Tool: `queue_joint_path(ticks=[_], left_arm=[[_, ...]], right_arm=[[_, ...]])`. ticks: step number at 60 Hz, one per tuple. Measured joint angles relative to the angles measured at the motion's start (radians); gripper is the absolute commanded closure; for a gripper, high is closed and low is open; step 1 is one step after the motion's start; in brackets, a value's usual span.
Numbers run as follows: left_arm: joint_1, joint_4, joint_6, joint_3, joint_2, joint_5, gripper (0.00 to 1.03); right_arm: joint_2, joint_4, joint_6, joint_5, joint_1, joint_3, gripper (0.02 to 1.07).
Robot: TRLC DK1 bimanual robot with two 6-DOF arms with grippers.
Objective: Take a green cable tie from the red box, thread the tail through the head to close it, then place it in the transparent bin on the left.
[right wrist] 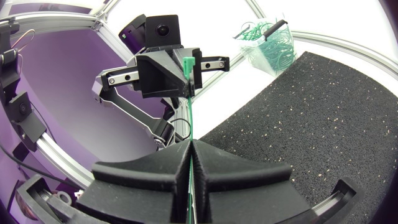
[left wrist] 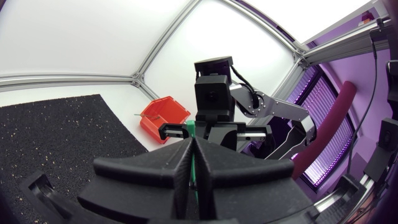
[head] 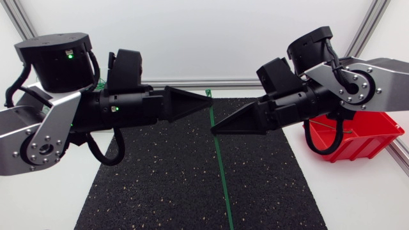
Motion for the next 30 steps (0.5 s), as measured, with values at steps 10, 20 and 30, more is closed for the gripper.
queue_joint_path(ticks=[10, 20, 30], left_arm=[[0.0, -0.003, 0.0, -0.001, 0.0, 0.0, 1.0], [0.002, -0.002, -0.005, -0.001, 0.0, -0.001, 1.0], [0.006, -0.011, -0.019, -0.001, 0.001, 0.015, 1.0]], right_arm=[[-0.001, 0.021, 0.013, 0.016, 0.013, 0.0, 1.01], [-0.01, 0.1, 0.074, 0.019, 0.015, -0.025, 1.01], [-0.034, 0.126, 0.101, 0.034, 0.015, -0.049, 0.83]])
